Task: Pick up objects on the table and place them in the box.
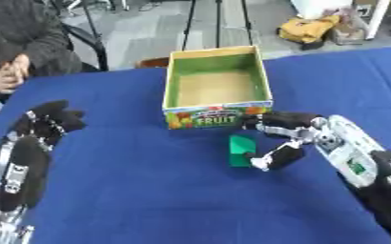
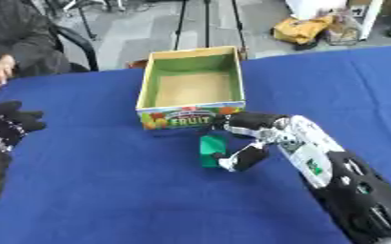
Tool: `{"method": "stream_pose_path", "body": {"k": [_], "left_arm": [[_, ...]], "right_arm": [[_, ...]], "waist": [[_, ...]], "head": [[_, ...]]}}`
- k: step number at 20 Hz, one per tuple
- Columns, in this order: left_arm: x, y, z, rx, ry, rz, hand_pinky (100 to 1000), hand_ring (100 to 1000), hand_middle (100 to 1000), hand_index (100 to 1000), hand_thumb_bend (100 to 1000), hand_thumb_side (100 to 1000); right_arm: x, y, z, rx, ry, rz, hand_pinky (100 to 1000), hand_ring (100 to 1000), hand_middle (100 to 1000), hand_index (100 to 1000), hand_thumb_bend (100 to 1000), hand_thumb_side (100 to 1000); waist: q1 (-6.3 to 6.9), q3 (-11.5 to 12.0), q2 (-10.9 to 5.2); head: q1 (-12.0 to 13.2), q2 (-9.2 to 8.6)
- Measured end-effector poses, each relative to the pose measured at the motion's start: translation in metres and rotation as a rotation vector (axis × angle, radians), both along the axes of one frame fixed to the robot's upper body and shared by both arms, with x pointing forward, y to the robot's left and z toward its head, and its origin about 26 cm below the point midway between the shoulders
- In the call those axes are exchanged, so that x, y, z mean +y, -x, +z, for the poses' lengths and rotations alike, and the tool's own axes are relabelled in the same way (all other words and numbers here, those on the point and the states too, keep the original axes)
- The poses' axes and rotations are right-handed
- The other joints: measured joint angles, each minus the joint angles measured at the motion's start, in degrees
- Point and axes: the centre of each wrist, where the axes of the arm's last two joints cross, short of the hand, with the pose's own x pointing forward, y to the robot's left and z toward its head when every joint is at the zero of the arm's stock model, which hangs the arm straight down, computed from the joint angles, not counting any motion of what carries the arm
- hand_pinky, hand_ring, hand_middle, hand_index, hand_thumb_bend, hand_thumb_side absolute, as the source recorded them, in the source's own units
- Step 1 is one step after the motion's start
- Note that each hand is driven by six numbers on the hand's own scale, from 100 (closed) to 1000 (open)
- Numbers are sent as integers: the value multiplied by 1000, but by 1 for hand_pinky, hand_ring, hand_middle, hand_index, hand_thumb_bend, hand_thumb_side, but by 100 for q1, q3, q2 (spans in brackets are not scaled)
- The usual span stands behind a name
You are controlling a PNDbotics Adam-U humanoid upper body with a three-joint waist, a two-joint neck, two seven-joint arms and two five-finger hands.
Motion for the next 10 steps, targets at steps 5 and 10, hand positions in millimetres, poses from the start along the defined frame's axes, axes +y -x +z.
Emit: {"method": "stream_pose_path", "body": {"k": [5, 10], "left_arm": [[0, 0, 0, 0, 0, 0, 763, 773, 567, 783, 720, 714], [0, 0, 0, 0, 0, 0, 763, 774, 567, 783, 721, 715]], "right_arm": [[1, 0, -3, 2, 25, 4, 976, 895, 897, 983, 115, 459], [2, 0, -4, -6, 36, 4, 834, 795, 870, 973, 111, 436]], "waist": [[-14, 0, 8], [-14, 6, 8]], "head": [[-3, 0], [-17, 0]]}}
